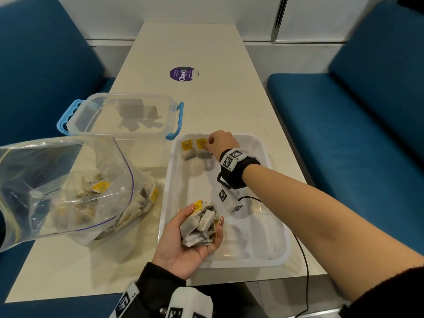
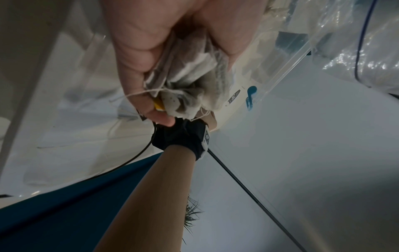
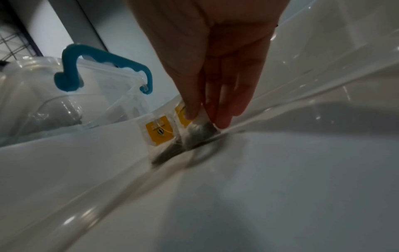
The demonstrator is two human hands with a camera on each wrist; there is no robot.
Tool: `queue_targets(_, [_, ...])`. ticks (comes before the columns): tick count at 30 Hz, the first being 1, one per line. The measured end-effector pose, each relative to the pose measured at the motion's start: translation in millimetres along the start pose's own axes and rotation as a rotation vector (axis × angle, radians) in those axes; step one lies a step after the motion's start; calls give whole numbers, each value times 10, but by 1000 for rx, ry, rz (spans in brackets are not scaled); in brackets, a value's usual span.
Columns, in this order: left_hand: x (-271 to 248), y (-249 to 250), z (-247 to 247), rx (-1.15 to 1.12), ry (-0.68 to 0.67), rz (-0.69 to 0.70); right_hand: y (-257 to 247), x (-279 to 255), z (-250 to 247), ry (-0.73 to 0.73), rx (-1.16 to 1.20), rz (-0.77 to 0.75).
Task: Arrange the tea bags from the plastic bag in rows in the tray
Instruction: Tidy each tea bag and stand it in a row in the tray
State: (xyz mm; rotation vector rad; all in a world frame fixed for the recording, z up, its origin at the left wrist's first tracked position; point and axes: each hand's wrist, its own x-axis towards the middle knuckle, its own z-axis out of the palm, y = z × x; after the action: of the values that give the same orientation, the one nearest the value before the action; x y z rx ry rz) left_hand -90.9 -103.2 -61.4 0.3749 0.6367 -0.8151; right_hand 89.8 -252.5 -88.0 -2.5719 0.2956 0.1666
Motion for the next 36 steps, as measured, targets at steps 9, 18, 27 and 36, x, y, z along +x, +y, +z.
queue_targets(9, [18, 13, -9, 1, 2, 2, -16, -29, 31, -42, 42, 63])
queue_targets(18, [24, 22, -2, 14, -3, 7, -15, -92, -5, -111, 308, 90])
queue_targets(27, [24, 18, 10, 7, 0, 12, -2, 19, 103, -72, 249, 143])
queue_targets(36, [30, 9, 22, -4, 0, 13, 71, 117, 141, -64, 163, 161])
